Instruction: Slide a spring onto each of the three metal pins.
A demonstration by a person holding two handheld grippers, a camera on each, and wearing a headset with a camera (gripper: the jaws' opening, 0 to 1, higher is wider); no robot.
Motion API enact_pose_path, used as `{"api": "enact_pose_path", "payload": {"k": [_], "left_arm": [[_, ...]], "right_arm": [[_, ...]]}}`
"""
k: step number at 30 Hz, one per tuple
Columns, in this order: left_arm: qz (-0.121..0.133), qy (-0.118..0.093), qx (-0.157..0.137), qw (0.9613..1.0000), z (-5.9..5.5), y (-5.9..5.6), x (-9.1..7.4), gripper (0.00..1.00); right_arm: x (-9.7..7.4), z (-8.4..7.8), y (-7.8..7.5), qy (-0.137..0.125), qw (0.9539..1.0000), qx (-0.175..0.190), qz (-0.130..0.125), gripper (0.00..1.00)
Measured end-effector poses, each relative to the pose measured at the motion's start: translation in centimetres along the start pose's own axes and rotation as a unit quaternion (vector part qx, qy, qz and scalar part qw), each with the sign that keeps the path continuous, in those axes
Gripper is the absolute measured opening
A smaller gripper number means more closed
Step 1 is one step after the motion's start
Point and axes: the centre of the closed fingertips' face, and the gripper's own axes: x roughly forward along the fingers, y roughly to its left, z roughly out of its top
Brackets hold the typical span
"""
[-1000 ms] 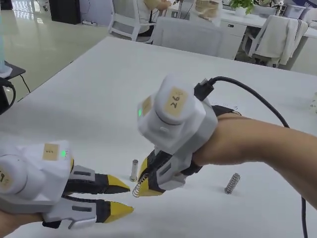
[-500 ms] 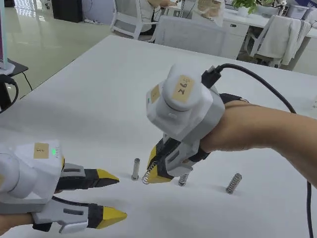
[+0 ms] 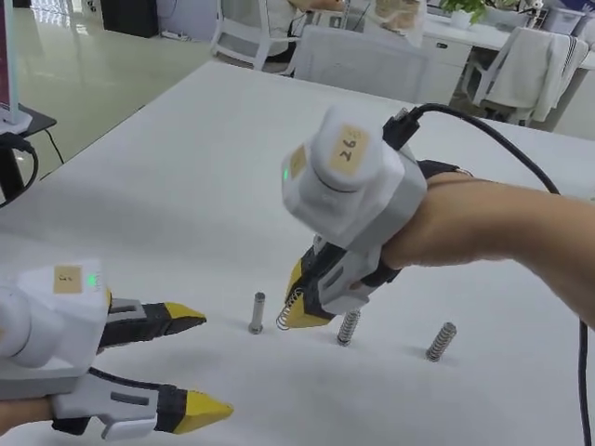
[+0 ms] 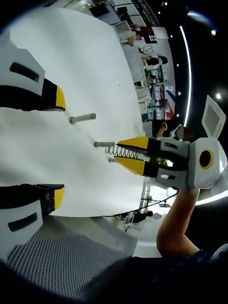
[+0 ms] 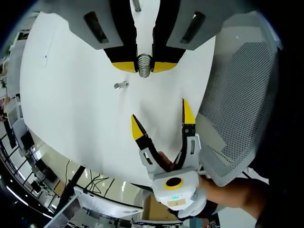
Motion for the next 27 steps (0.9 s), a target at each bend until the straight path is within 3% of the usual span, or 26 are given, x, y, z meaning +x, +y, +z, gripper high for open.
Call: {"api": "enact_pose_path", "payload": {"k": [15,24,27], "left_arm": [[0.022,-0.005,-0.014,0.9996,-0.6,0.8,-0.5,0.77],[0.023,-0.007,-0.010,0.9997,-0.4,0.6,-0.6,0.80],[0.023,-0.009,-0.006,0.9997,-0.3,0.6,-0.6,0.81]], "right_arm": [[0.0,0.3,-2.0,0.013,0.9998,-0.010,-0.008,0.09],[0.7,1.0,-3.5,0.019,0.9996,-0.020,-0.011,0.09],[1.1,0.9,-4.2,0.032,0.9990,-0.028,-0.016,0.09]]}}
